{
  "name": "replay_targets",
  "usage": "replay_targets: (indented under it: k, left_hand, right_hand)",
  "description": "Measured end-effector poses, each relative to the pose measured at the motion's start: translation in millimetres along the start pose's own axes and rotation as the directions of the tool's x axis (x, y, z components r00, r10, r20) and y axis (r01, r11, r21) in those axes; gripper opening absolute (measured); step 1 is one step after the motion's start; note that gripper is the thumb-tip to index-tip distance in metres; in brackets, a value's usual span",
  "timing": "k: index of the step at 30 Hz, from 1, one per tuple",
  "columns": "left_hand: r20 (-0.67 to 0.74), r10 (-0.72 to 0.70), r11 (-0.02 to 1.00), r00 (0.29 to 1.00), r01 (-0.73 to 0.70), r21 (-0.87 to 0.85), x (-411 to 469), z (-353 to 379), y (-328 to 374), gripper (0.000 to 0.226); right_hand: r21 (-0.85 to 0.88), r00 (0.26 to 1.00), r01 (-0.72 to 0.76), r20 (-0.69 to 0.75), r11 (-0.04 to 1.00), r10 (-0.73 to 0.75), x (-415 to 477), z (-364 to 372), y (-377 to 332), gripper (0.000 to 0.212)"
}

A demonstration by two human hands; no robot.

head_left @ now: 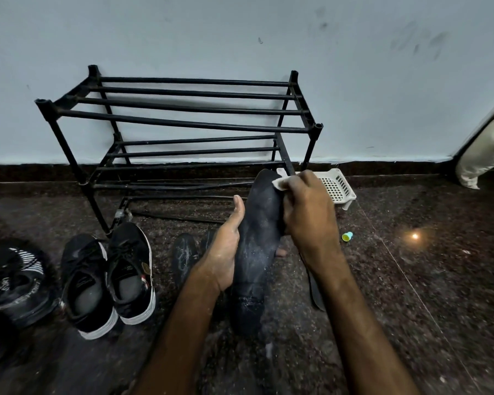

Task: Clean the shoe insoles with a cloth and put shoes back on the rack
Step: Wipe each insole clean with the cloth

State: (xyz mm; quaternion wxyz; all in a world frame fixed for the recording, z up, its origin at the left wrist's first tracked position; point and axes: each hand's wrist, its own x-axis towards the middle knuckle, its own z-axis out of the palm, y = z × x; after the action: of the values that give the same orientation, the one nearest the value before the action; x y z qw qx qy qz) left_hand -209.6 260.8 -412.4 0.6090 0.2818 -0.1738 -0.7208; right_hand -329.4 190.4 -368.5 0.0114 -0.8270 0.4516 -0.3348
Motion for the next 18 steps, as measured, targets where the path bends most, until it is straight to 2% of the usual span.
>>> replay_targets:
  k: [3,8,10,14,16,18]
  left_hand:
    - [-0.042,0.008,1.0,0.999,-0.007,0.015,2.2,-3.4,-0.8,0.071]
    - [-0.067,0.035,0.999,0.997,-0.036,-0.014,1.3,3.3,-2.9,0.064]
    - [-0.08,0.039,0.999,0.996,-0.039,-0.008,0.3,5.5,-2.9,0.063]
    - [-0.071,0.038,0.998,0.997,-0.033,0.058,-0.4,-0.9,-0.1,0.073]
    - [-0.073,0.042,0.999,0.996,-0.039,0.036,1.2,-3.5,1.0,0.074]
    - [-0.081,0.038,0.999,0.996,-0.037,0.012,1.8,0.2,0.5,0.073]
  right_hand:
    - [0.018,0.992,-0.091,-0.081,0.996,0.092,-6.3,-6.8,1.0,0.02]
    - [0.088,0.986,0.168,-0.031,0.982,-0.166,-34.9,9.8,-20.8,0.023]
    - [0.088,0.994,0.105,-0.036,0.991,-0.102,-29.9,13.2,-15.9,0.021]
    - [0.07,0.986,-0.139,-0.08,0.988,0.144,-12.7,3.8,13.4,0.025]
    - [0.1,0.979,-0.121,-0.151,0.988,0.135,-11.7,-6.1,22.4,0.027]
    - [0.106,0.982,0.006,-0.189,0.994,0.014,-16.5,-9.8,17.9,0.026]
